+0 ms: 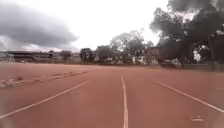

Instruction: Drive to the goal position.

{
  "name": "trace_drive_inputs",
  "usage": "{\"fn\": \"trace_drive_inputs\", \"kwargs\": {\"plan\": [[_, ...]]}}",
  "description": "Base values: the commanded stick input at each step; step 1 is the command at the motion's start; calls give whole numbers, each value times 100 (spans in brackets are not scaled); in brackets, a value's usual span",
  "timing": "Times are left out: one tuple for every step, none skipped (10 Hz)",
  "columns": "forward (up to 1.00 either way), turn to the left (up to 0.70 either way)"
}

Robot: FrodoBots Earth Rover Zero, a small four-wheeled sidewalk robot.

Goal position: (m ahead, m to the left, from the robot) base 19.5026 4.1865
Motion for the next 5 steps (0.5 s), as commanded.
{"fn": "trace_drive_inputs", "kwargs": {"plan": [[45,0],[45,0],[45,0],[45,0],[45,0]]}}
